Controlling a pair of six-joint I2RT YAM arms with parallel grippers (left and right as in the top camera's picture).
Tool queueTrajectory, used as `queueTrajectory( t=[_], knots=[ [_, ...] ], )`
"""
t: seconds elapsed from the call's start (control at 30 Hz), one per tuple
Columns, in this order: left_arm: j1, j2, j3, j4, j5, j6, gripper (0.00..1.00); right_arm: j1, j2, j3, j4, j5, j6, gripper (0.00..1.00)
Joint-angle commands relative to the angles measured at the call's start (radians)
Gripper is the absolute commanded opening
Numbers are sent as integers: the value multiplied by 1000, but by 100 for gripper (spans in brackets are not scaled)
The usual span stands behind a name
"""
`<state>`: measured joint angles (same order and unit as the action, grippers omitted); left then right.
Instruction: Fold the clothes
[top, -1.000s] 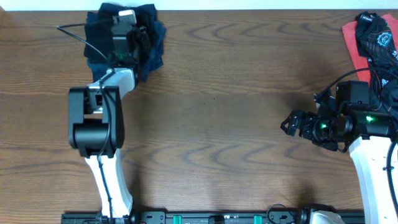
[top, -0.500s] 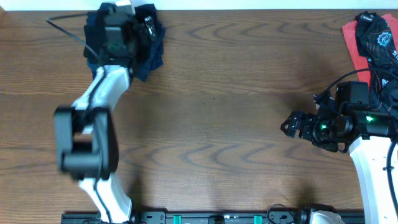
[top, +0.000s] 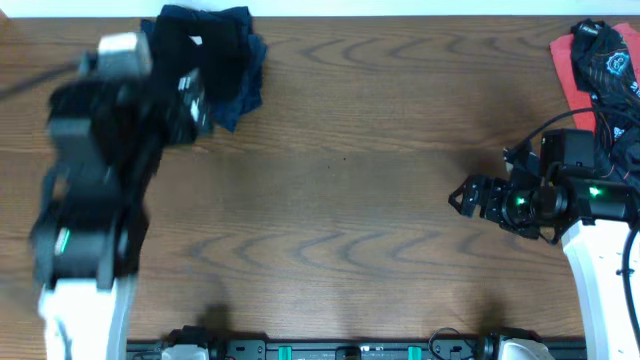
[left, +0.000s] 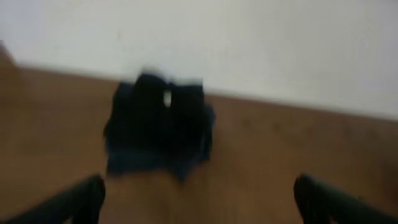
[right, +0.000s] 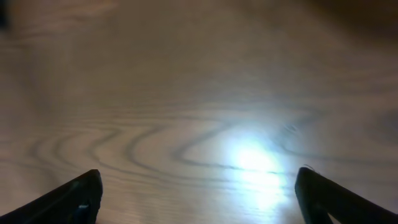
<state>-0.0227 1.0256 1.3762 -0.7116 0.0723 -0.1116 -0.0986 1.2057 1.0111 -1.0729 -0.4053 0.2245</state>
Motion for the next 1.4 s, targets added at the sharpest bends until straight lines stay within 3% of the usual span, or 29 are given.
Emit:
queueTrajectory(
  t=[0.0,0.23,0.63,0.77,1.37],
  knots=[
    [-1,-134,-10,-101,7,-2,98,-5,-55,13,34,-135,-21,95],
    [-1,-444,-77,-303,74,-2,98,-5,-213,13,44,-145,-35,90],
    [-1,-921,-278,-466,74,-40,98,-5,-637,-45,-76,3,-76,89],
    [-1,-961,-306,-489,74,-40,98,-5,-769,-91,-35,74,-35,99],
    [-1,-961,-306,-536,74,-40,98,-5,-814,-105,-8,121,-35,99]
  ],
)
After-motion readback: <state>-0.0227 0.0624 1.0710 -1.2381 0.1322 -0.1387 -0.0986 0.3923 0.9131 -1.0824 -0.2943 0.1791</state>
